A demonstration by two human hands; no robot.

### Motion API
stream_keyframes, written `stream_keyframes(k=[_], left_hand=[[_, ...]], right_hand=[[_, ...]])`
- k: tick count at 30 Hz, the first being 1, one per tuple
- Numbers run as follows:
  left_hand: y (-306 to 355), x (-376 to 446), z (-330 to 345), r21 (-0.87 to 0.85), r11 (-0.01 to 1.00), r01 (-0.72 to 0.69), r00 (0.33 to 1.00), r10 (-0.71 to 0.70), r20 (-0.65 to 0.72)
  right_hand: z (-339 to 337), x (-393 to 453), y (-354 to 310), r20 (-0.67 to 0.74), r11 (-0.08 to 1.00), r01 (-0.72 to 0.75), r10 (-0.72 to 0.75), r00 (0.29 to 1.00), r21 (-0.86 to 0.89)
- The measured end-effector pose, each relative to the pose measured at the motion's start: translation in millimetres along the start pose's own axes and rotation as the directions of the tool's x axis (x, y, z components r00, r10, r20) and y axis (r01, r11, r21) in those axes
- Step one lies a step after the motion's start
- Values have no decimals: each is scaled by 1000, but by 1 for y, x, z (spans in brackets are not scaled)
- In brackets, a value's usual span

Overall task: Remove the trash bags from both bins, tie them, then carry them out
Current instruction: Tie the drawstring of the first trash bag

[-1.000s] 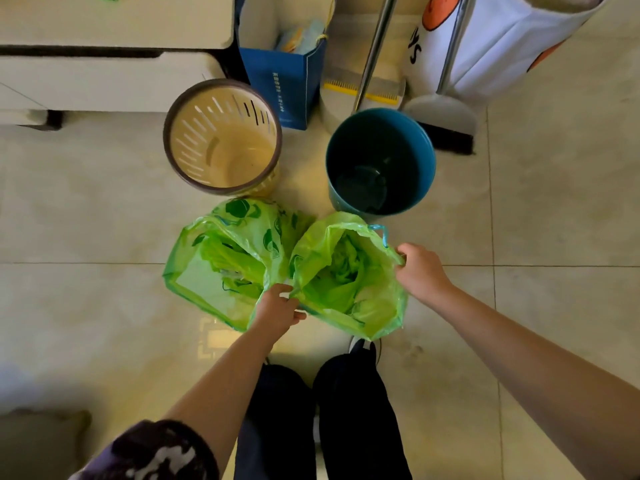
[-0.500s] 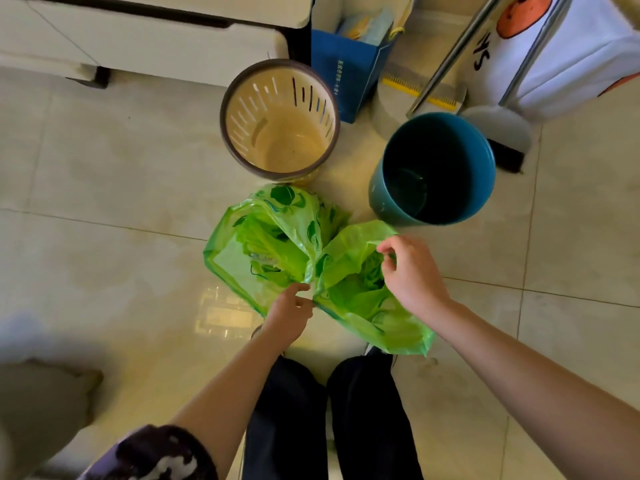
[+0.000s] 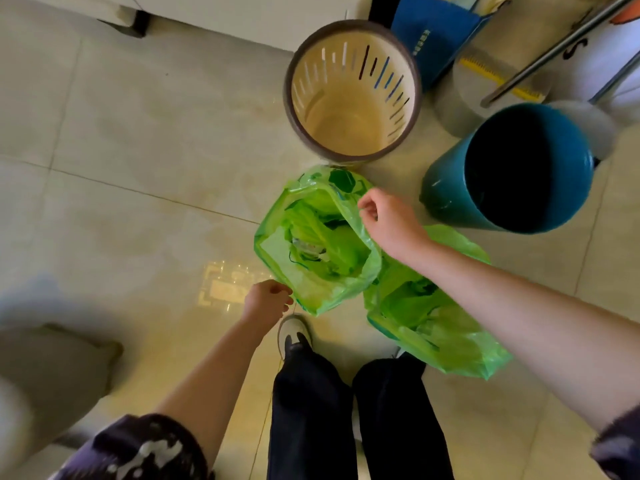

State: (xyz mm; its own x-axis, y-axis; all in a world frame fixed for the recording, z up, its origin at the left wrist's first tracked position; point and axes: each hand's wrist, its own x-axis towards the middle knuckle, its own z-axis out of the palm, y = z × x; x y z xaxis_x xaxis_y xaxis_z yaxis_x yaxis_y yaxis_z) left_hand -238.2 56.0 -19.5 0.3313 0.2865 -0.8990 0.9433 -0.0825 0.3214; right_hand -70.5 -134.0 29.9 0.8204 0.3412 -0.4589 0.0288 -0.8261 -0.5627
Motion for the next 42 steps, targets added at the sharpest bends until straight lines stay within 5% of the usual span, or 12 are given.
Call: stream_keyframes(k=[10,17,23,32,42], left_hand=[[-55,58,39,-140,957,253,965,-260,-30],[-68,75,62,-206,918,340,940,-341,30],[-76,84,79,-349,886,304,952,-300,68],[-61,55,68,-506,847,163,953,-267,-140],[-10,-9,19,-429,903,-10,961,-111,-255]], right_hand=[[51,52,3,-35,993,-111,110,993,-42],[62,58,0,-86,989,-97,107,991,112],[60,58,-2,-110,980,-41,63,992,193],[49,41,1,-177,978,62,-26,984,200],[0,14,-25,-205,991,4,24,978,137]])
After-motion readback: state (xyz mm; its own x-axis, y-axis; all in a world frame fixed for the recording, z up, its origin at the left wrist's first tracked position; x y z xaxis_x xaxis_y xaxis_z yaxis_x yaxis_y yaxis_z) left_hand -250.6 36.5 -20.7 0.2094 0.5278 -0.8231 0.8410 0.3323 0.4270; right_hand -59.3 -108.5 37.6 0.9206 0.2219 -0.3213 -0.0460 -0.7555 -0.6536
